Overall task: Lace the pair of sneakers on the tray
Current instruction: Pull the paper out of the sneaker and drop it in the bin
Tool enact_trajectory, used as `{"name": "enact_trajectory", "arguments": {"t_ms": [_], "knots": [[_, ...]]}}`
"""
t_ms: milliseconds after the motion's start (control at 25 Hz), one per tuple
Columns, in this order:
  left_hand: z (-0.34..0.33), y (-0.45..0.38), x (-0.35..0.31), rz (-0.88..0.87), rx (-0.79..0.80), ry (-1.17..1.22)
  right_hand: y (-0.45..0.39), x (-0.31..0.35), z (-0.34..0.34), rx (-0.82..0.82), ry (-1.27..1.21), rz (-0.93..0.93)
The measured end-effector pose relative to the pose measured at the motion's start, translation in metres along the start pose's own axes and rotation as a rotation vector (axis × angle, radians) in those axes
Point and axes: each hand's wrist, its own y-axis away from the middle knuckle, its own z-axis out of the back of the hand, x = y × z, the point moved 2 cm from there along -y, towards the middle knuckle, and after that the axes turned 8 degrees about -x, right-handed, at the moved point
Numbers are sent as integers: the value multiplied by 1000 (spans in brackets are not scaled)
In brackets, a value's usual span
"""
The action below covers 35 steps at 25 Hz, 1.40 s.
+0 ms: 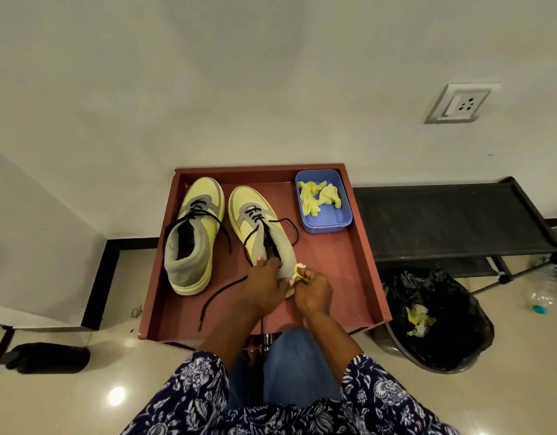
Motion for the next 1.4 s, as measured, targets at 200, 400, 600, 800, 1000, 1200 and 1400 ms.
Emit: {"name": "enact_trajectory", "arguments": {"t_ms": [200,400,600,800,1000,1200,1400], "knots": [[5,11,1,89,-64,0,5,6,-4,30,-2,-21],[11,17,7,67,-41,-53,-9,28,-11,108,27,-25],[13,21,8,130,-26,-63,-8,28,-12,172,6,-40],[21,19,-5,207,-53,-72,4,25,5,138,-13,-39],[25,17,-31,219,-157,-38,10,33,16,162,-95,-54],[20,28,-51,359,-152,305,20,39,40,217,-196,-73],[11,37,-76,374,-109,463,26,34,71,205,-241,-76]]}}
